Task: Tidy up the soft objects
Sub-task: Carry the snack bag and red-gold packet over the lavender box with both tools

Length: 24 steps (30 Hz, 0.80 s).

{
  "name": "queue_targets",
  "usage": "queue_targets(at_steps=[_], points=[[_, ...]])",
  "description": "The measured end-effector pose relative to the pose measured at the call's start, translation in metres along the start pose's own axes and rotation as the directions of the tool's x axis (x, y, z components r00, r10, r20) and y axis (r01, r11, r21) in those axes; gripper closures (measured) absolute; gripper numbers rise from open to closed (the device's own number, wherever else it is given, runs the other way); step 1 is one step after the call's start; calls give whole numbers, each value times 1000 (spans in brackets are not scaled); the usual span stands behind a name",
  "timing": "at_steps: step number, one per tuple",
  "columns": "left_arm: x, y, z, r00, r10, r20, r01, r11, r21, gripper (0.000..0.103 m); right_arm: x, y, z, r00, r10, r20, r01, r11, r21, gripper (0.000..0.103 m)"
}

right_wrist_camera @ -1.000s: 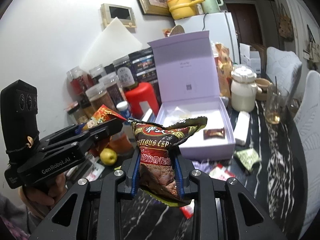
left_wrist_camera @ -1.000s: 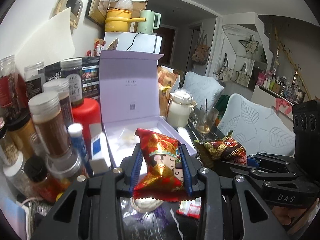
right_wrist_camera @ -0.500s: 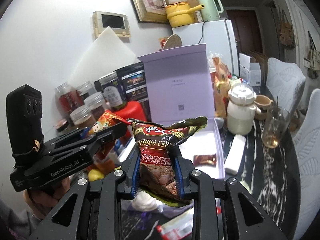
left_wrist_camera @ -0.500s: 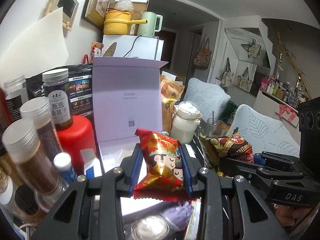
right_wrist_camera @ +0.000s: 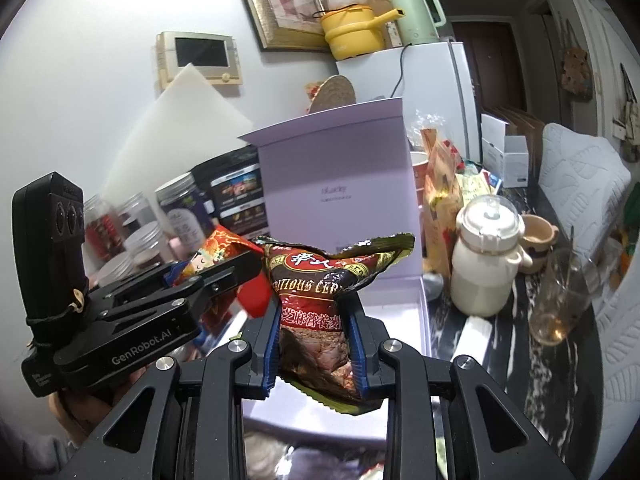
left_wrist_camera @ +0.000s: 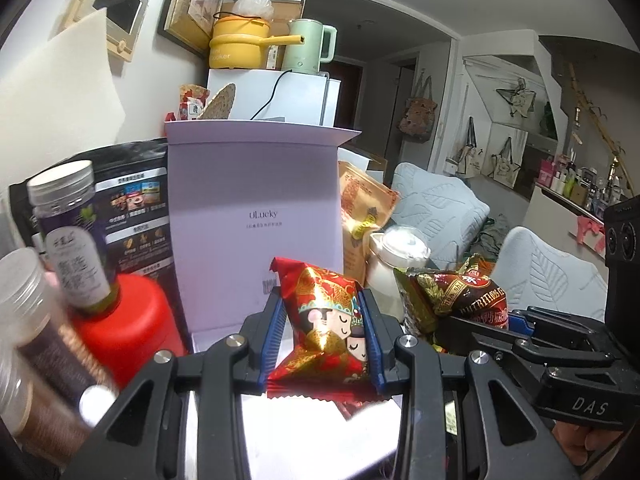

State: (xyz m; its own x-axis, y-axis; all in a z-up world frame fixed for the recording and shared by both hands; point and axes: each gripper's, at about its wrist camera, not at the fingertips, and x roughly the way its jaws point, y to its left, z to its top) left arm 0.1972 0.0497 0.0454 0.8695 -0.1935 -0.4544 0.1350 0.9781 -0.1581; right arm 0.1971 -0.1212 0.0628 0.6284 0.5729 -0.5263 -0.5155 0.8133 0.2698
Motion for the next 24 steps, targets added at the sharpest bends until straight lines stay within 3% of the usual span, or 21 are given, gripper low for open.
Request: queue_targets(at_steps=[11,24], points=[[56,16,-3,993,87,-84,-86,996,15,67,48,-31,15,999,-8,-35,10,999,36,74],[120,23,-40,946,105,-307,-111,994,-2,68,102,-56,-6,977,-28,-210,42,997,65,74]])
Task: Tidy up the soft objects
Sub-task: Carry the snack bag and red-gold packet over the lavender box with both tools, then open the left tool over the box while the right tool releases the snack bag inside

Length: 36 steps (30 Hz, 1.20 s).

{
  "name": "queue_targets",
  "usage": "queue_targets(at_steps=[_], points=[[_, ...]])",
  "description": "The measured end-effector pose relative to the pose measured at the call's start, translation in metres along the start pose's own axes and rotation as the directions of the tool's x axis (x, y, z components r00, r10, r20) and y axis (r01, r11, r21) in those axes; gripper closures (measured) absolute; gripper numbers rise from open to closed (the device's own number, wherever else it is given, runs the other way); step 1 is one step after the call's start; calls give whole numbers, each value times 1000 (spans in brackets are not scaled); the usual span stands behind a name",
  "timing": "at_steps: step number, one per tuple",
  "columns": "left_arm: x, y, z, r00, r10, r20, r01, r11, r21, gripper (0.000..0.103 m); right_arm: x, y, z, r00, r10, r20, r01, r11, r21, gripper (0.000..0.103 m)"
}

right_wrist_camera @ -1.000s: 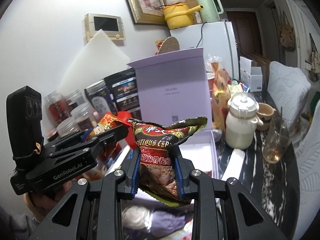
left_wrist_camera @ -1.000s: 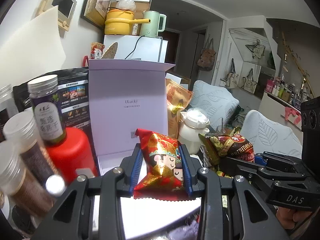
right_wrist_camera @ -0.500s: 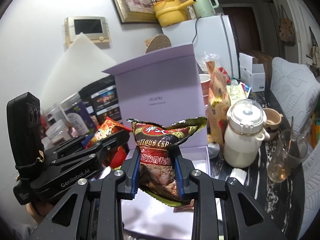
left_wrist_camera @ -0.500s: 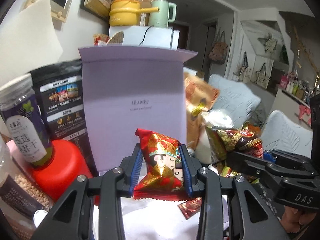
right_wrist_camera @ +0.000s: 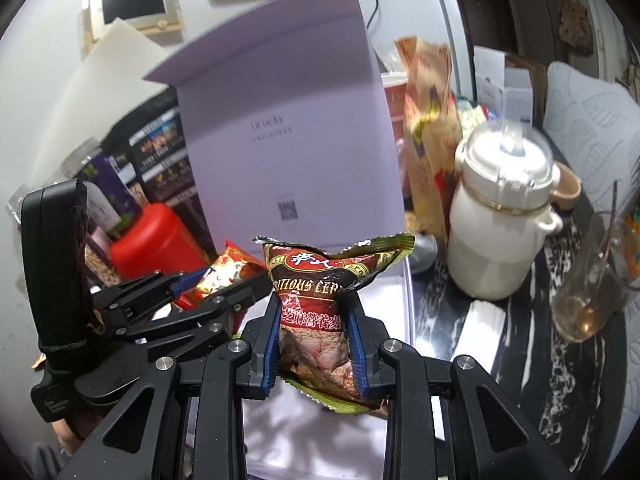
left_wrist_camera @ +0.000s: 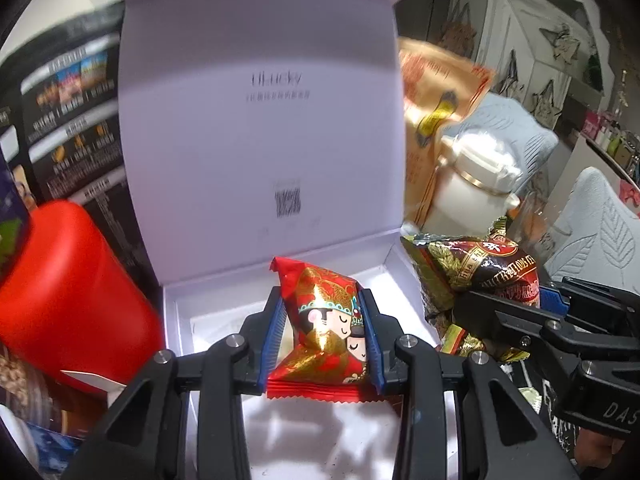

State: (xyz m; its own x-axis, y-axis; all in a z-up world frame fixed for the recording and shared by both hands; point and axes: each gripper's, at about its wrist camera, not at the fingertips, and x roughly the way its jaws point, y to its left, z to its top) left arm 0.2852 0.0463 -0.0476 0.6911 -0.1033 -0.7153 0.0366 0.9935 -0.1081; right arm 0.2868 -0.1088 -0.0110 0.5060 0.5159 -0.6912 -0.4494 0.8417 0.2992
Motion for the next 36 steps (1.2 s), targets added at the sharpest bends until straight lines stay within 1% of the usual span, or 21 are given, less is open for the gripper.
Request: queue_targets(at_steps=[6,10,13,16,17,20,21,23,26,29,30,32,34,36], points=[[26,5,-7,994,6,-110,-9,1000,-27,67,26,-11,-7,997,-7,-76,9,1000,24,74],[40,6,-12,986,42,-162,-45,999,-14,68,40,-15,-12,993,-20,-115,23,999,28,74],[45,6,-13,983,48,-176,-51,999,-13,68,48,-16,-15,990,-22,-136,27,999,28,72],[47,5,-13,981,82,-174,-83,997,2,67,54,-17,-18,987,-31,-157,36,999,30,71],[53,0,-12,981,87,-175,-88,996,4,67,56,-17,-19,986,-33,-164,38,999,30,71],[55,-1,-12,980,84,-182,-86,996,-3,67,59,-16,-21,984,-41,-173,46,999,25,71],[58,-4,-12,979,83,-185,-86,996,-8,67,59,-16,-21,984,-43,-171,48,999,23,67],[60,0,-11,978,89,-187,-94,995,-18,67,59,-13,-20,986,-46,-162,49,999,17,63],[65,3,-11,971,101,-218,-108,994,-21,66,57,-12,-20,986,-59,-154,60,998,4,55],[67,0,-11,968,117,-221,-123,992,-11,65,57,-12,-18,985,-66,-157,67,998,7,55],[68,-1,-10,967,123,-222,-127,992,-6,63,57,-12,-18,985,-69,-161,71,997,8,55],[67,-3,-9,967,126,-220,-130,991,-5,55,56,-14,-17,983,-81,-165,83,997,8,55],[65,-4,-6,969,131,-211,-137,991,-11,39,55,-15,-16,983,-91,-160,95,995,13,55],[57,-7,-2,972,134,-196,-140,990,-17,33,51,-16,-15,984,-95,-153,98,995,13,55]])
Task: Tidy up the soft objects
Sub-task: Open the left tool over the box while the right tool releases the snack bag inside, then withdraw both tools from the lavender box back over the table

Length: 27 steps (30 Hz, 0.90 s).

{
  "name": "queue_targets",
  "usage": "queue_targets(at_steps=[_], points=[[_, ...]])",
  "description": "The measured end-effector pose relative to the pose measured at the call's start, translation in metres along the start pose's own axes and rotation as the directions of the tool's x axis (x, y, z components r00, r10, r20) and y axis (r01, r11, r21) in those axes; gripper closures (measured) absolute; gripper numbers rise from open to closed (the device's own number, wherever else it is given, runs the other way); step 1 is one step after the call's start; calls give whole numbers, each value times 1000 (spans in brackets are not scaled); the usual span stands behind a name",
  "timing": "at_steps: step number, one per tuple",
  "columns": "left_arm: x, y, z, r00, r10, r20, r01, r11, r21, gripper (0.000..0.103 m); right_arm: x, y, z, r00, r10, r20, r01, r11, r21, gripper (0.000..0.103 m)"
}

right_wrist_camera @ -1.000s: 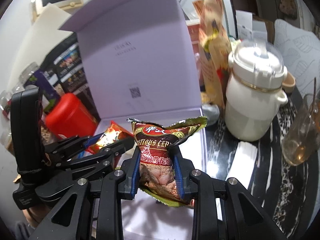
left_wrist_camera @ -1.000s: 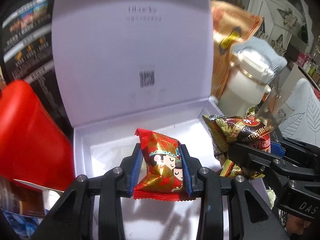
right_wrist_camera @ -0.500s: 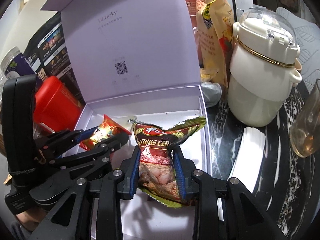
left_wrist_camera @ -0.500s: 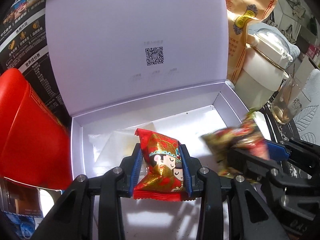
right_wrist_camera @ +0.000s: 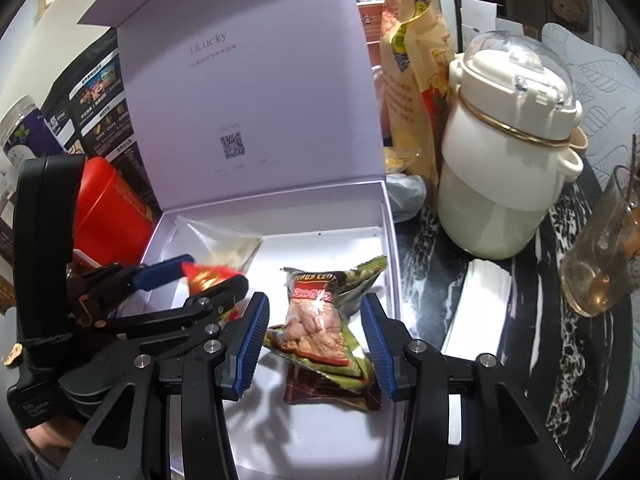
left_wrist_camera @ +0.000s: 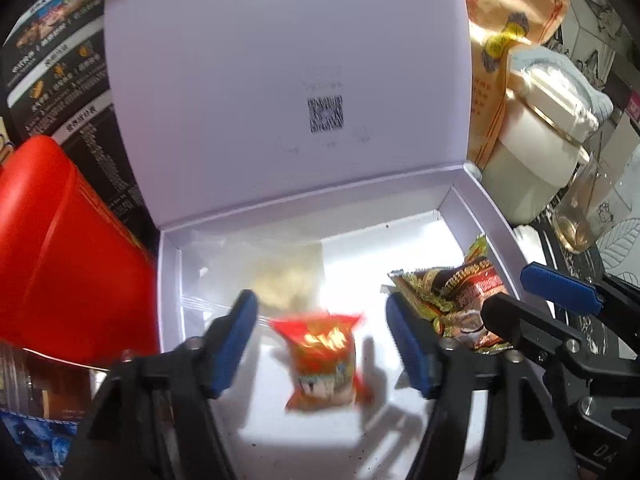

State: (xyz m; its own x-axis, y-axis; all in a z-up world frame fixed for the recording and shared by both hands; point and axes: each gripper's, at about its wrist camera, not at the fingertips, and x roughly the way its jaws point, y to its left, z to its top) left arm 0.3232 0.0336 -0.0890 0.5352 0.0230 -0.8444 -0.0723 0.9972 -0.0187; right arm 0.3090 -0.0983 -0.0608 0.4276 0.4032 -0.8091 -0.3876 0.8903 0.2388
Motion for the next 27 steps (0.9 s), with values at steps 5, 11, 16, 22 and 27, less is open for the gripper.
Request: queue_targets(at_steps=[5,11,16,22,27], points=[[-17,-1,6,999,-2,52,2,1000,0,32,-10,-2,0,1000,-10,20,10,1000,-6,52],[-42,10,6,993,-19,114,18,1000,8,32,-24,3,2,999,-12,48,13,1000,-24,51],[-64,19,10,989,-24,149,27,999,-22,32,-41,12,8,996,-38,79,41,998,-44,51],[-100,25,12,979,-26,203,31,999,-21,32,-75,26,13,987,-66,147,77,994,-73,51],[-131,31,16,967,-25,252,30,999,-18,32,-106,37,14,978,-78,195,99,990,-100,51]])
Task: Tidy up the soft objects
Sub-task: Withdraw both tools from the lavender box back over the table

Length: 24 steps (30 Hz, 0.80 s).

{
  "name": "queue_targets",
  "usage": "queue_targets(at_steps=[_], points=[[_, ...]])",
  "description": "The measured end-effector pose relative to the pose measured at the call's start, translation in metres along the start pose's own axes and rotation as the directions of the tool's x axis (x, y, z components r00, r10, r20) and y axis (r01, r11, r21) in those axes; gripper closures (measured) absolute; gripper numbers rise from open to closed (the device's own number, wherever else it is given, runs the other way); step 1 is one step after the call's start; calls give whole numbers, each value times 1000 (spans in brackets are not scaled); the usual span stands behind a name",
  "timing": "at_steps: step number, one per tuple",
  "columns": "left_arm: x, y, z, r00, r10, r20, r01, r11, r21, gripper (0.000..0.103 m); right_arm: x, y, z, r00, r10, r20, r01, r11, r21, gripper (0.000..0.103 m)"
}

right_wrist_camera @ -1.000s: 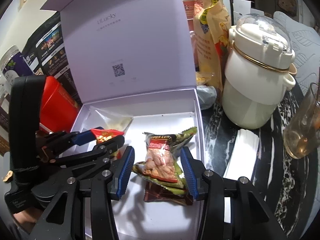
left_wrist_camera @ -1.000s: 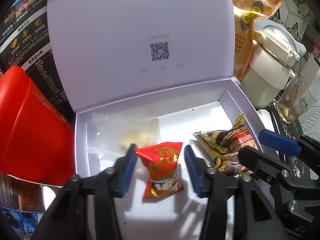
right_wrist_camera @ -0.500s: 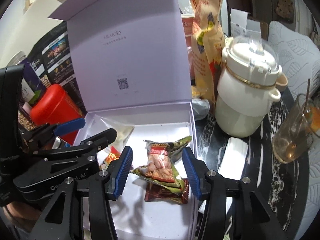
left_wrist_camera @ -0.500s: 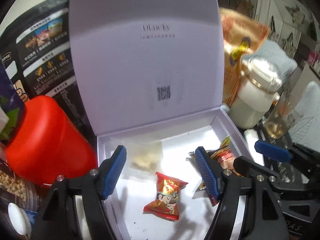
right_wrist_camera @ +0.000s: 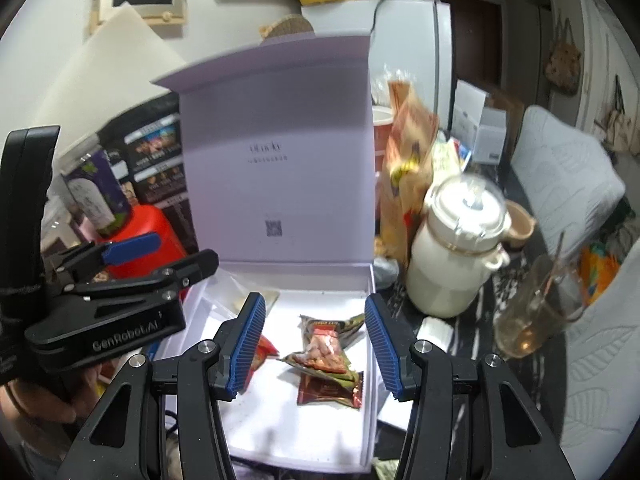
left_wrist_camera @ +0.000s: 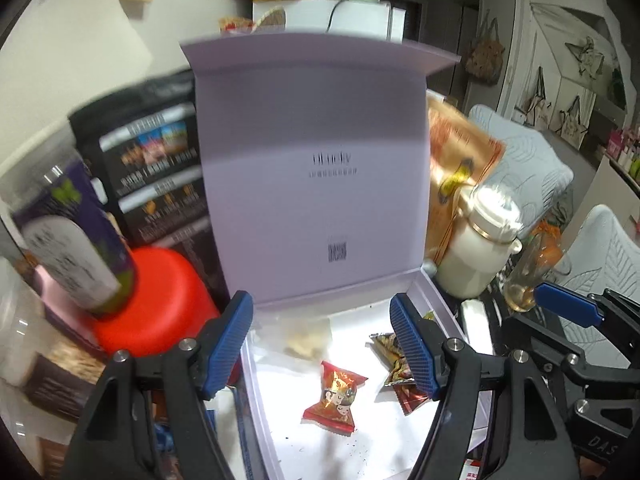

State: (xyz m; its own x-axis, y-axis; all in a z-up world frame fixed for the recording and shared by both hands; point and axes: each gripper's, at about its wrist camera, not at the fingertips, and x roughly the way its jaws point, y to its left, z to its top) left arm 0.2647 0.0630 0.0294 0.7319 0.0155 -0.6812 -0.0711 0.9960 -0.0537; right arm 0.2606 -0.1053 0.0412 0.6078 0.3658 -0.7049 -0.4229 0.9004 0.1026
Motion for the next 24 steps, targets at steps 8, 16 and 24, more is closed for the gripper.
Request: queue_targets(at_steps=[8,16,24], points=[[-47,1,14,996,7,87,-8,1000,13,32,-46,9,6,996,-27,87,27,1000,-5,45],[-96,1,6,983,22,185,-25,1000,14,7,-91,22,3,985,-38,168,42,999,-16,36],[-135,0,-8,974,-6,228,-2,999,35,7,-126,37,-11,976,-43,214,50,998,-23,28]])
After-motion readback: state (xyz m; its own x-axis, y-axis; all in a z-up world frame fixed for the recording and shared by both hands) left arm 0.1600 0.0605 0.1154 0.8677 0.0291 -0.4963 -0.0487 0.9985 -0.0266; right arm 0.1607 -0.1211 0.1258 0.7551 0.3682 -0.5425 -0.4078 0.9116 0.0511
